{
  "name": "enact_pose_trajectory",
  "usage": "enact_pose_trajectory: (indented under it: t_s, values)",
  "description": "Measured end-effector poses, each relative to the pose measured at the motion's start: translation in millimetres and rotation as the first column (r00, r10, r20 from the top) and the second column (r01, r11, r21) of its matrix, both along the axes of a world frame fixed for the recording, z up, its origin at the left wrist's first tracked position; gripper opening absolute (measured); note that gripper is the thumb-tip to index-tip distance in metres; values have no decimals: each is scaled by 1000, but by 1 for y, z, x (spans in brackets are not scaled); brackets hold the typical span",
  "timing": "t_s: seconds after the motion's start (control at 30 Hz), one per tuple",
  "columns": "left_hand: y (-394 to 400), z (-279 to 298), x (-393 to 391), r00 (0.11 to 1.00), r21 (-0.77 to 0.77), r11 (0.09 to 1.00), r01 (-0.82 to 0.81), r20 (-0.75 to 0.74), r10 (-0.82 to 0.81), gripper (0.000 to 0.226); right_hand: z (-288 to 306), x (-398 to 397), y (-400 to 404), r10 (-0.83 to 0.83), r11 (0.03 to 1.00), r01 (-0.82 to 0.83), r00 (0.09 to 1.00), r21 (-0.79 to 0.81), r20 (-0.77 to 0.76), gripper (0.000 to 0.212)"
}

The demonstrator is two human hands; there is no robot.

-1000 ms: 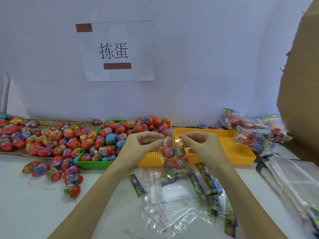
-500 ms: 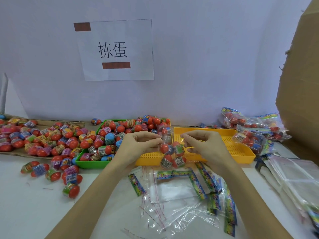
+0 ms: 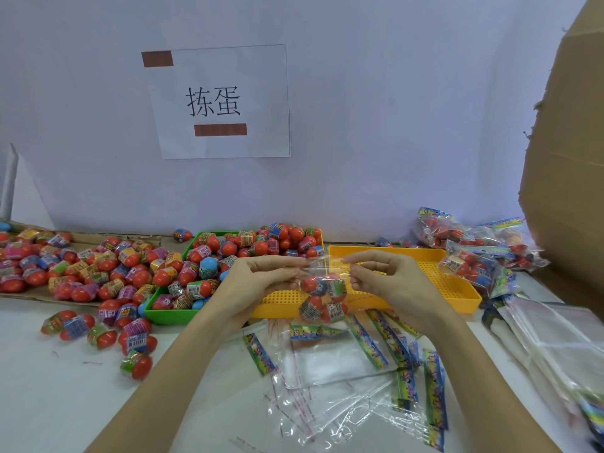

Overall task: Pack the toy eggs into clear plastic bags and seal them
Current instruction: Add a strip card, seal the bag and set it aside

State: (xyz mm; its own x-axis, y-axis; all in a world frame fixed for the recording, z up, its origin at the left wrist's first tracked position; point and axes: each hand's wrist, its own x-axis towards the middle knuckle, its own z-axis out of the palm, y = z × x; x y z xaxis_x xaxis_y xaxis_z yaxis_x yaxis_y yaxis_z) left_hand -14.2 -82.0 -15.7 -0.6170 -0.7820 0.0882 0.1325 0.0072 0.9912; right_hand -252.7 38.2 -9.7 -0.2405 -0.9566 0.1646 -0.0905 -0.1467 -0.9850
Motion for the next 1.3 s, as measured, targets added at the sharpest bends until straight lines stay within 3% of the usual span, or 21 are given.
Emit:
enact_pose_trajectory:
  t_s: [0.17, 0.53, 0.87, 1.03, 1.13, 1.3]
  values:
    - [-5, -2, 4, 1000, -52, 999, 8, 6, -8, 21, -1, -2, -3, 15, 1000, -15, 1000, 4, -2, 15]
    - [-6, -5, 9, 991, -328, 944, -33, 112, 73, 25, 2, -2, 0, -8, 1000, 5, 992, -22, -127, 23]
    - [-8, -4, 10, 999, -253, 967, 1, 47, 11, 22, 8, -3, 4, 7, 999, -15, 979, -33, -203, 32]
    - [-4, -4, 7, 987, -338, 938, -81, 101, 122, 24, 7, -2, 2, 23, 999, -28, 985, -24, -171, 38]
    - [-4, -4, 5, 986, -357, 930, -90, 99, 134, 20, 6, 0, 0, 31, 999, -35, 995, -41, -95, 29]
    - [-1, -3, 3, 983, -351, 928, -127, 81, 165, 23, 1, 6, -2, -22, 999, 13, 975, -41, -220, 6]
